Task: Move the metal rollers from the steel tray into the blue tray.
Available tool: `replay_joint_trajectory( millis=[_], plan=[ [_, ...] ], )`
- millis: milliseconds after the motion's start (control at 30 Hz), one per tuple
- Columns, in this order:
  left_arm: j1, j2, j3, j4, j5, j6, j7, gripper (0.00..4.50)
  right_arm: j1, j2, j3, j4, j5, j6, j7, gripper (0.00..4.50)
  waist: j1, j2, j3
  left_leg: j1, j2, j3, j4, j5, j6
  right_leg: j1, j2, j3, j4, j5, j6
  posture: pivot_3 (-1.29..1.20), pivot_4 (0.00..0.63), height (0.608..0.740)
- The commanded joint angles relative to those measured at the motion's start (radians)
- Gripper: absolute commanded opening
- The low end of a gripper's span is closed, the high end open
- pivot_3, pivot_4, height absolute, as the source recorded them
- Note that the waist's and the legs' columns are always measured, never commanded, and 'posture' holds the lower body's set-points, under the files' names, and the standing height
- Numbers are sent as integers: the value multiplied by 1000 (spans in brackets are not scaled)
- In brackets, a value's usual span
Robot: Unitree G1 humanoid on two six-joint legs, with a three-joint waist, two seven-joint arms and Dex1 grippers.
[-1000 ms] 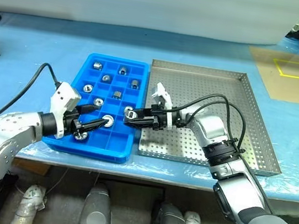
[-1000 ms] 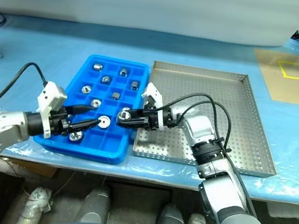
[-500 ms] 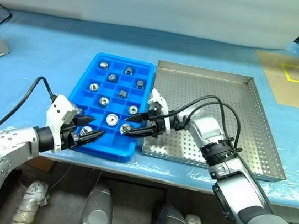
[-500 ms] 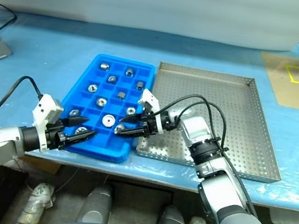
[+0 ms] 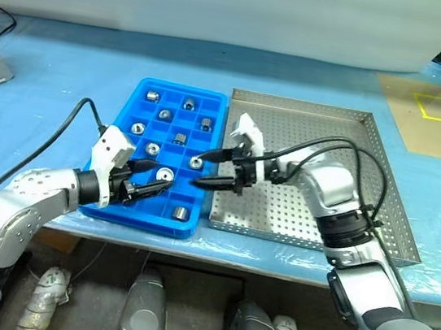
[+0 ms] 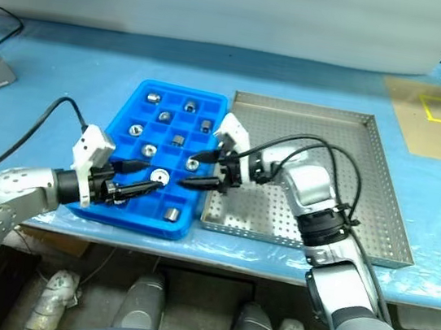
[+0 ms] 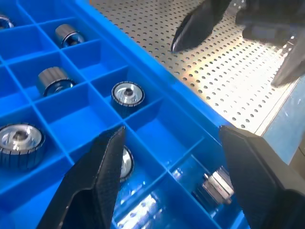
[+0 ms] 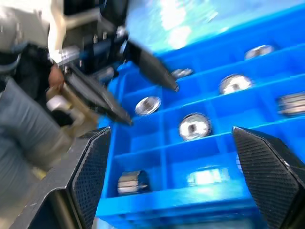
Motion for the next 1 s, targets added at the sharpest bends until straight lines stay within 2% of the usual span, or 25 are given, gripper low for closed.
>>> replay_joint_trajectory(
  millis=[33,133,267,367,600,1000],
  plan=[
    [-78,-49,-69,75,52,-64,-9,3337,60,-29,-77,23,-29,-86,-97,4272,-3,0,-1,0,0,0,0,0,0,0,0,0,0,0,0,172,150,740],
    [-146,-121,-117,171,90,-102,-2,3337,118,-34,-124,64,-68,-178,-195,4272,-6,0,-1,1,-1,0,0,0,0,1,0,0,0,0,0,143,150,740],
    [-270,-245,-188,378,187,-200,11,3337,193,6,-248,98,-82,-265,-397,4272,-26,0,-1,0,-2,0,1,1,-1,1,0,0,1,2,4,69,150,740],
    [-330,-288,-208,448,210,-231,-20,3337,222,39,-302,78,-65,-293,-478,4272,-49,-1,-1,0,-2,0,1,1,0,0,0,1,1,3,5,18,150,740],
    [-406,-290,-229,525,245,-259,-116,3337,324,59,-288,-17,-31,-297,-474,4272,-90,-1,-1,1,-2,0,-1,0,1,1,0,1,0,3,5,-31,150,740],
    [-402,-325,-207,516,266,-279,-111,3337,292,57,-247,131,-67,-408,-441,4272,-85,-1,-1,2,-2,1,1,0,1,2,0,1,0,1,1,16,150,740]
  ],
)
